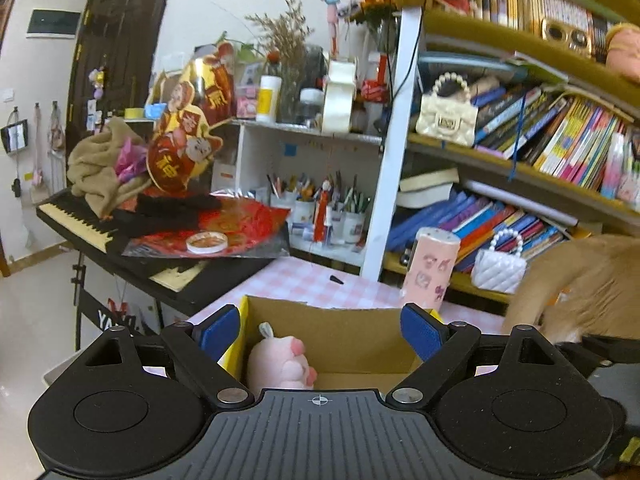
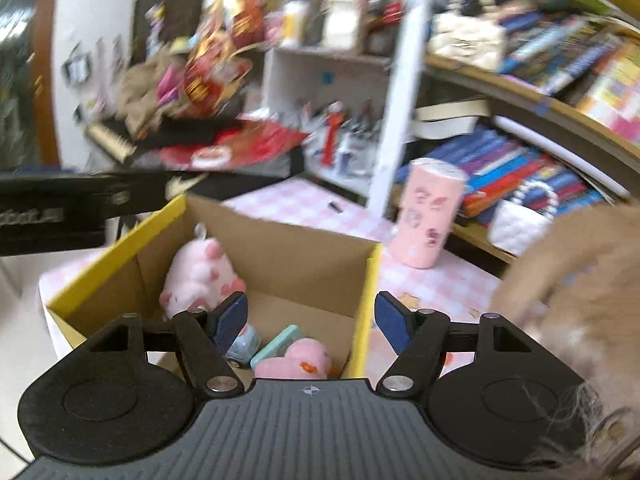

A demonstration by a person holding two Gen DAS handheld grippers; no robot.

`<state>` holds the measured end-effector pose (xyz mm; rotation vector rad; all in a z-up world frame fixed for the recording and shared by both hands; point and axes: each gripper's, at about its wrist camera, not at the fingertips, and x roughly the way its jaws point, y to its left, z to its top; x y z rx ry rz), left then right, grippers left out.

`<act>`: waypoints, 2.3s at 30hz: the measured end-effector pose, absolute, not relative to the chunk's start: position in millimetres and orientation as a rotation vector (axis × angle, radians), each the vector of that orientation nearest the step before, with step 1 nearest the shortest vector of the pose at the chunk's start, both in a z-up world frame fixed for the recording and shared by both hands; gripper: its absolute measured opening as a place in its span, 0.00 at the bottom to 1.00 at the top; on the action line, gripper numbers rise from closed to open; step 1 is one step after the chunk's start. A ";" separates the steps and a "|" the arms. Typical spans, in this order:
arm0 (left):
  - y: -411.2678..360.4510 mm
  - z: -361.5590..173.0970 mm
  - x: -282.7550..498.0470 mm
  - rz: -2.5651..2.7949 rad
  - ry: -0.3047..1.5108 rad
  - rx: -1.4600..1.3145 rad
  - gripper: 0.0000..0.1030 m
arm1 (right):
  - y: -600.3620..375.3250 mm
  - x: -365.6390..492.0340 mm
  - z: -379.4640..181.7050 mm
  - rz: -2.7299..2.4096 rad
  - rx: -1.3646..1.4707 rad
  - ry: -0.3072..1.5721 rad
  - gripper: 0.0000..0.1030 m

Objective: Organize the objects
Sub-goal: 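Open the left tool to drop the plush pig while the right tool releases the small toy, then move both open tools toward the green toy and white charger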

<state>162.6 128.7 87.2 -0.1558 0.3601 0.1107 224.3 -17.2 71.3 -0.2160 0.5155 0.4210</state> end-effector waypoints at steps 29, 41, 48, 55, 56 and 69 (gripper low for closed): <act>124.4 9.7 11.2 -0.003 0.589 -0.120 0.88 | -39.3 24.4 3.6 0.122 -0.070 0.728 0.63; 90.8 -1.3 8.7 -0.176 0.647 -0.046 0.88 | -70.3 -2.3 -4.9 -0.028 0.016 0.783 0.66; 60.2 -5.0 18.1 -0.265 0.664 -0.017 0.89 | -95.1 -6.7 -5.9 -0.125 0.021 0.796 0.67; 26.2 -7.4 30.9 -0.337 0.683 0.014 0.89 | -128.0 -4.7 -7.6 -0.207 0.055 0.820 0.68; 21.6 -7.6 32.6 -0.342 0.683 0.018 0.89 | -133.3 -2.8 -7.9 -0.215 0.063 0.825 0.68; -21.2 -14.1 70.7 -0.304 0.737 0.030 0.90 | -177.3 39.3 -15.8 -0.188 0.075 0.883 0.68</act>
